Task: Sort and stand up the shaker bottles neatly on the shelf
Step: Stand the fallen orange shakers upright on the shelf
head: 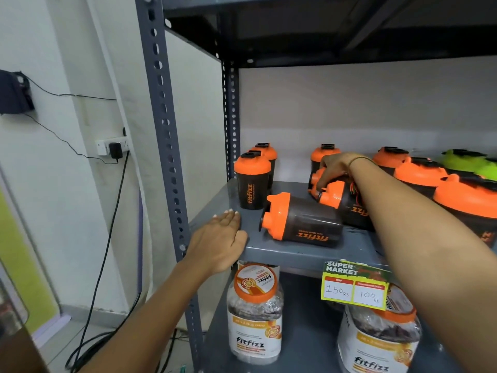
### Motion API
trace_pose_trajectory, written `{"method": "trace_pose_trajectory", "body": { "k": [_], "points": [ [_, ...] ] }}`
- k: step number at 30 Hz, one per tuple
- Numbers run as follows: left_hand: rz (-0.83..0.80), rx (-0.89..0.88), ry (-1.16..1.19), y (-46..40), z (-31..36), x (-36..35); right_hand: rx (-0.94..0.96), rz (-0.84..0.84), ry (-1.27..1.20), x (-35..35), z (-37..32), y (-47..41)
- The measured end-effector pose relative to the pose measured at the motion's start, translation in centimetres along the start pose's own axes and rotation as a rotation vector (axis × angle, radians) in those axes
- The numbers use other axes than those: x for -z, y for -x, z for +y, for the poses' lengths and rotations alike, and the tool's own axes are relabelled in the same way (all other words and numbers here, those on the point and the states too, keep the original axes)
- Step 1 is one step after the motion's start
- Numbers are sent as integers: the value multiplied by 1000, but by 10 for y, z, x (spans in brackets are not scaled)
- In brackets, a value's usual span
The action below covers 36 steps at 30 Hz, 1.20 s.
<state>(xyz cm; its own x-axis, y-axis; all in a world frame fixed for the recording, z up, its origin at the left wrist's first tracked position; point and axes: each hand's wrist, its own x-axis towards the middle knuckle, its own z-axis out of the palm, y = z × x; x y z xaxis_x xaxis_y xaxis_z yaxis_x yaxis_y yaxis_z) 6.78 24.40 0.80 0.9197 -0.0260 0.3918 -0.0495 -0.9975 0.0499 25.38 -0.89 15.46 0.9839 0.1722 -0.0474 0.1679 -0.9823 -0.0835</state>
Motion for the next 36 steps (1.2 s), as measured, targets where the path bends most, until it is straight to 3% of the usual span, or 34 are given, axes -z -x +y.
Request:
{"method": "trace_pose_trajectory", "body": {
  "k": [5, 9, 15, 18, 26, 36],
  "points": [
    [-1, 7, -13, 0, 1, 0, 50, 44, -31, 1, 5, 3],
    [-10, 8, -17, -1, 1, 0, 85, 181, -173, 8, 12, 11],
    [-23, 17, -20, -2, 0, -1, 95, 447, -663, 5, 19, 23],
    [-20, 16, -22, -2, -1, -2, 65, 490, -821, -3, 23, 27],
    [-25, 13, -12, -1, -1, -1, -103, 516, -709, -25, 29, 30],
    [-32, 8, -13, -2, -2, -1, -157, 432, -622, -25, 29, 34]
  ]
}}
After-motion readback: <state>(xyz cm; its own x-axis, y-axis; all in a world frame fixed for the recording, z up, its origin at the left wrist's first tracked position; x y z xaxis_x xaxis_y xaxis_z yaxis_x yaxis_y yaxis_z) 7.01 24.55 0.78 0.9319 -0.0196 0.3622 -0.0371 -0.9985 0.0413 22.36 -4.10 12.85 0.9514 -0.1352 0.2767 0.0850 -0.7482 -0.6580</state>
